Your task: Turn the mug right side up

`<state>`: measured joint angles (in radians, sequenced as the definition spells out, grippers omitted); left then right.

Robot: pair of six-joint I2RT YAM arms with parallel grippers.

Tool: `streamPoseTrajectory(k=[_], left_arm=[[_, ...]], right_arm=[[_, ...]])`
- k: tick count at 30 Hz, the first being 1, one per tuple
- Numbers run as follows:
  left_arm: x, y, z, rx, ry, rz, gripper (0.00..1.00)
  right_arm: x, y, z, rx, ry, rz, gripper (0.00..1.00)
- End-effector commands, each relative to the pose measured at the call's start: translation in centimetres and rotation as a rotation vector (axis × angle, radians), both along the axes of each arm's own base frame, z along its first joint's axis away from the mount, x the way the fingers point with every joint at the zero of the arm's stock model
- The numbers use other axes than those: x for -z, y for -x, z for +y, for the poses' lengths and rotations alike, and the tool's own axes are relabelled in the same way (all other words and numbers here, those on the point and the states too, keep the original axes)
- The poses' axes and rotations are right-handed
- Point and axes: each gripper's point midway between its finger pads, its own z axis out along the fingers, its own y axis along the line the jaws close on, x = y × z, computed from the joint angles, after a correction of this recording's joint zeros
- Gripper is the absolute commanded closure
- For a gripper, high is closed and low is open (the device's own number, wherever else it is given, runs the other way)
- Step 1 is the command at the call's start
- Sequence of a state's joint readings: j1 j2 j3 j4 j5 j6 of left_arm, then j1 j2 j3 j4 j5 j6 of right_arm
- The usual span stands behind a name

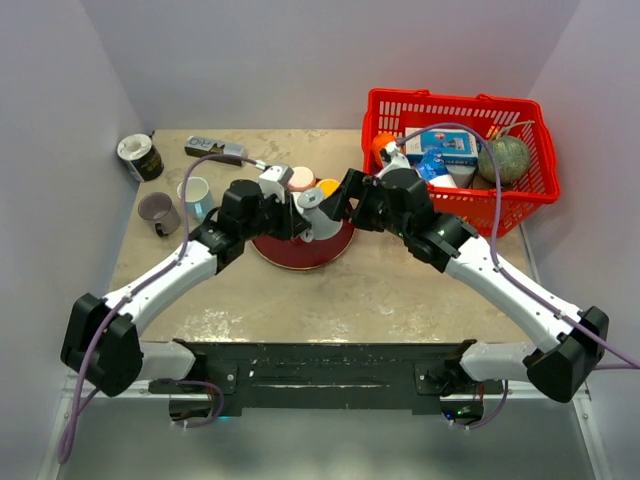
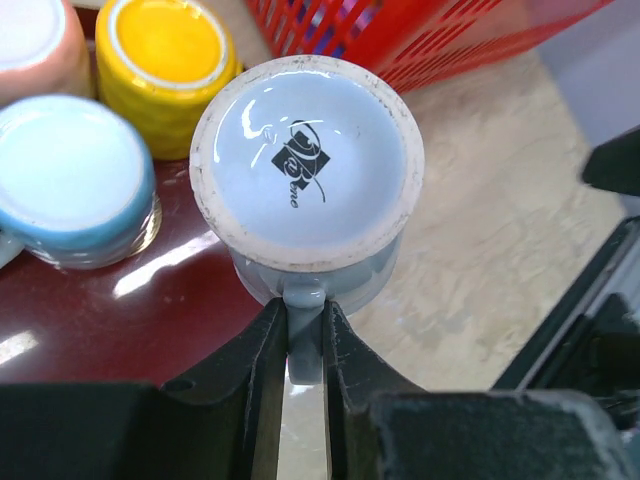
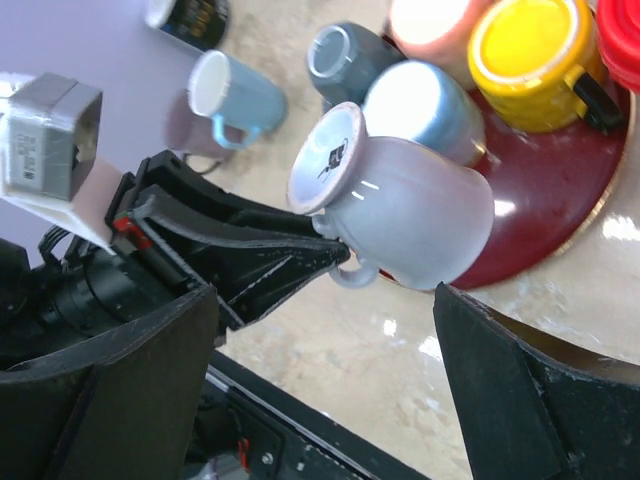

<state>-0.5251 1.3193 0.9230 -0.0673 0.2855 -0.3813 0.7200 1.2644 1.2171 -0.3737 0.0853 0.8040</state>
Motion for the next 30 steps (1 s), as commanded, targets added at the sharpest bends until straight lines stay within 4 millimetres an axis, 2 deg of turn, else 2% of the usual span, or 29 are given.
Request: streamPoseTrajectory(k=[1,3,4,5,10,12,14,18,24,25,27,28,30], left_arm=[[-11.3,-0.3,-1.2,-0.048,0.313,-0.141,1.0],[-13.4,-0.2,-1.2,-0.067,0.374,-0.158,1.0],[-15.0,0.1,-0.8,-0.074,0.407,-0.186,1.0],[-15.9,0.1,-0.6,-0.09,0.426,-0.2,1.0],[-22.3,1.2,0.8,-0.129,0.583,-0.309,1.0],[-24.3,1.7,1.1,-0.129,0.641,-0.335,1.0],[-25.8,2.2,1.5,-0.132,0.68,-0.36,1.0],[-29.2,3.7,2.3,-0.116,0.811,-0.404,1.0],[-31.6,5.4,3.4,-0.105,0.95,-0.434,1.0],[-31.7,5.5,3.7,-0.109,0.962,-0.441,1.0],[-32.2,6.0,3.9,-0.099,0.996,-0.45,1.0],[-32.2,6.1,4.0,-0.094,1.004,-0.454,1.0],[-32.3,6.4,4.1,-0.089,1.036,-0.453,1.0]], right_arm=[[-4.8,0.4,1.1,-0.053,-0.152,-0.136,0.08],[-5.9,1.0,1.2,-0.081,-0.192,-0.173,0.08],[-7.2,1.1,1.4,-0.093,-0.228,-0.218,0.08],[-7.3,1.6,1.8,-0.129,-0.246,-0.223,0.08],[-10.5,3.3,2.6,-0.222,-0.369,-0.33,0.1],[-10.9,4.0,3.3,-0.275,-0.403,-0.333,0.14],[-12.1,4.2,3.5,-0.29,-0.438,-0.351,0.15],[-13.0,3.9,3.7,-0.291,-0.445,-0.366,0.16],[-15.8,3.7,4.2,-0.303,-0.523,-0.447,0.2],[-17.0,3.8,4.2,-0.307,-0.56,-0.477,0.2],[-17.4,3.5,4.6,-0.314,-0.594,-0.485,0.24],[-18.6,3.8,4.7,-0.323,-0.635,-0.512,0.28],[-19.1,3.6,5.0,-0.331,-0.668,-0.516,0.3]])
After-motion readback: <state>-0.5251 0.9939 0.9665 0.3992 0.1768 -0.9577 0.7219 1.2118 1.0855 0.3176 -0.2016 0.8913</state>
